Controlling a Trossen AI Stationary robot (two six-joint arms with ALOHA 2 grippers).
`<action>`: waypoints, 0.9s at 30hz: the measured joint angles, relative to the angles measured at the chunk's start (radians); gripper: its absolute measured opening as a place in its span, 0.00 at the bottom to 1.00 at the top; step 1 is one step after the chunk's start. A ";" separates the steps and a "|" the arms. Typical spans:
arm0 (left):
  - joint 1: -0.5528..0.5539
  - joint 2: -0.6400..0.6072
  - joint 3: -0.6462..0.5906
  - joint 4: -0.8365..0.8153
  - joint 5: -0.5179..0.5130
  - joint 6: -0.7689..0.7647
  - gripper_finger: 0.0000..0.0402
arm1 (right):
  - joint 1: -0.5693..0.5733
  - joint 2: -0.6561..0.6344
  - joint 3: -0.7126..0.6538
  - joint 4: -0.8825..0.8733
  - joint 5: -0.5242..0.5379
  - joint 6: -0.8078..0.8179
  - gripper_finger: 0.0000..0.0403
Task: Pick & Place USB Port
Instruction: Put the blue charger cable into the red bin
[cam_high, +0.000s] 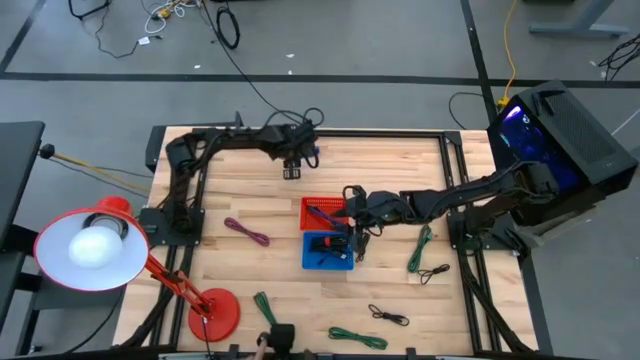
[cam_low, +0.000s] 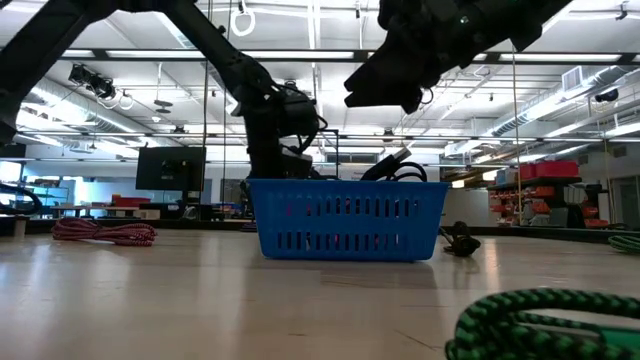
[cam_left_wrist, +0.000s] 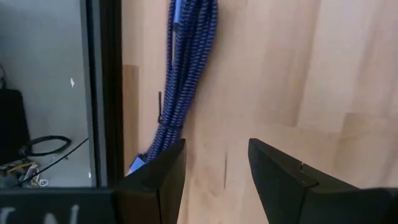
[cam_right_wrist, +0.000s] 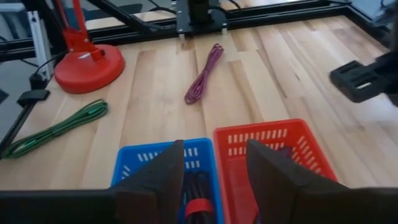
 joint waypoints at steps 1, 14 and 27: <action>0.002 0.002 0.002 0.001 -0.003 0.008 0.45 | 0.006 0.000 0.000 0.000 0.000 0.000 0.43; 0.076 0.013 0.001 0.003 0.104 0.017 0.45 | 0.059 0.000 0.000 0.000 0.008 0.000 0.43; 0.144 0.015 0.001 0.046 0.229 -0.028 0.45 | 0.062 0.001 0.000 0.011 0.011 -0.010 0.43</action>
